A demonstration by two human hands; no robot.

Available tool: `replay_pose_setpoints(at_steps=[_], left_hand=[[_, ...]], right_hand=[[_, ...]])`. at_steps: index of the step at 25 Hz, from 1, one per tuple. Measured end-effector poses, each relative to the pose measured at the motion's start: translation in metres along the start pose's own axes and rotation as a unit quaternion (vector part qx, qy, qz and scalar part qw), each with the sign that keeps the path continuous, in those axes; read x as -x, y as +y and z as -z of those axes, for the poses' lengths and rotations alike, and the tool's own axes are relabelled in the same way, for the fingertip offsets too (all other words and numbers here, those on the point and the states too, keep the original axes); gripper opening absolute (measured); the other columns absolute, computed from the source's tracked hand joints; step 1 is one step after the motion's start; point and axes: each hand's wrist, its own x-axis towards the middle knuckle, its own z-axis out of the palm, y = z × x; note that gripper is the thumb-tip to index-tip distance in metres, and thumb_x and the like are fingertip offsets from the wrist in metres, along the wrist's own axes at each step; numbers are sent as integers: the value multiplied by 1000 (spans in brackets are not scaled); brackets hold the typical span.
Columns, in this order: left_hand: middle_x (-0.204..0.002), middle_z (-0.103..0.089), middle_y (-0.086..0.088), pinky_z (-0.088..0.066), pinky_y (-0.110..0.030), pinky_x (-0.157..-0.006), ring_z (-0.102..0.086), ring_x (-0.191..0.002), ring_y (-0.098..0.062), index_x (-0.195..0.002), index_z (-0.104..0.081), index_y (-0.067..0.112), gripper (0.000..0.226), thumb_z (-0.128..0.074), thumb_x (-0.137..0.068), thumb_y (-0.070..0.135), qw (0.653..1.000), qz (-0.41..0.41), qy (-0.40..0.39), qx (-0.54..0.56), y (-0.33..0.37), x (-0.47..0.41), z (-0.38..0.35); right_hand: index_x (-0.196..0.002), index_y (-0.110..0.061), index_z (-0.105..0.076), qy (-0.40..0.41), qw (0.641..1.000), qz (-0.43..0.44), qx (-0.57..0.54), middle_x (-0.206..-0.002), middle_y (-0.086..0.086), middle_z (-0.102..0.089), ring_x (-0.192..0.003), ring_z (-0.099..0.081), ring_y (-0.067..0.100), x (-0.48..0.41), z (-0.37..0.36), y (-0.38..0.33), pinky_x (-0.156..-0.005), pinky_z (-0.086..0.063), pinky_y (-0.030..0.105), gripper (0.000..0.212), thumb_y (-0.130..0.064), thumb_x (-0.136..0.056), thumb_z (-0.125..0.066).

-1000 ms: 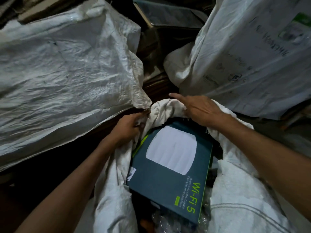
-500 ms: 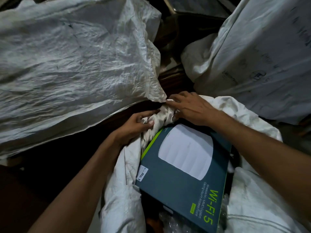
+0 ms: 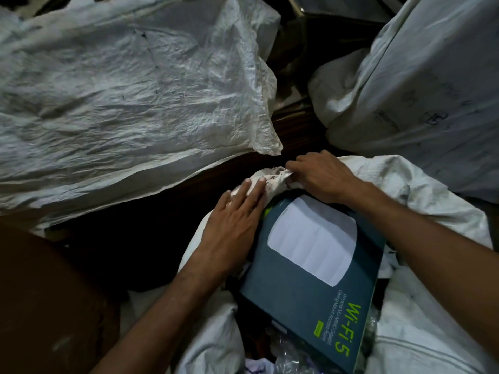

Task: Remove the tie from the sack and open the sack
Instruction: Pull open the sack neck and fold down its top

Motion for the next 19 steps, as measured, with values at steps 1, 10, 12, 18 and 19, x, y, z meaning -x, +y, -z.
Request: replay_pose_setpoints(at_steps=[1,10,12,18,19], left_hand=[[-171,20,-3,-23,-52,-124,9,-159,-29,-164,4,18,71,-11,-95,23,1000,25,-12,-14,0,4,0],[-165,-31,-11,-45,-35,-60,-71,-92,-38,-159,-31,21,79,-62,-87,12,990,107,81,45,-15,15,-32],[-160,-42,-5,-52,-29,-86,-66,-118,-34,-157,-39,23,75,-58,-89,1,949,128,71,278,-31,12,-38],[-152,-53,-4,-39,-42,-119,-52,-138,-20,-149,-52,16,50,-57,-101,5,801,191,117,555,-46,46,-36],[-162,-38,-3,-36,-43,-119,-41,-145,-22,-154,-44,22,54,-58,-102,22,872,186,87,445,-33,58,-32]], right_hand=[[-107,-25,-57,-9,1000,-13,-4,-92,0,-62,-91,-61,29,-2,3,-3,-72,-32,38,27,-50,-96,-55],[-147,-32,-44,92,996,-10,12,-154,7,-40,-138,-38,31,9,-5,-57,-106,-31,50,75,-24,-76,-67],[-150,-37,-40,42,998,33,35,-164,2,-29,-144,-34,29,4,-7,-69,-110,-28,55,78,-32,-77,-66],[-117,-28,-63,-60,997,27,44,-113,-1,-67,-114,-57,27,-41,-3,-96,-95,-33,49,27,-35,-96,-47],[-108,-26,-65,-49,998,19,32,-103,0,-69,-107,-60,28,-44,-1,-98,-91,-34,47,26,-35,-93,-46]])
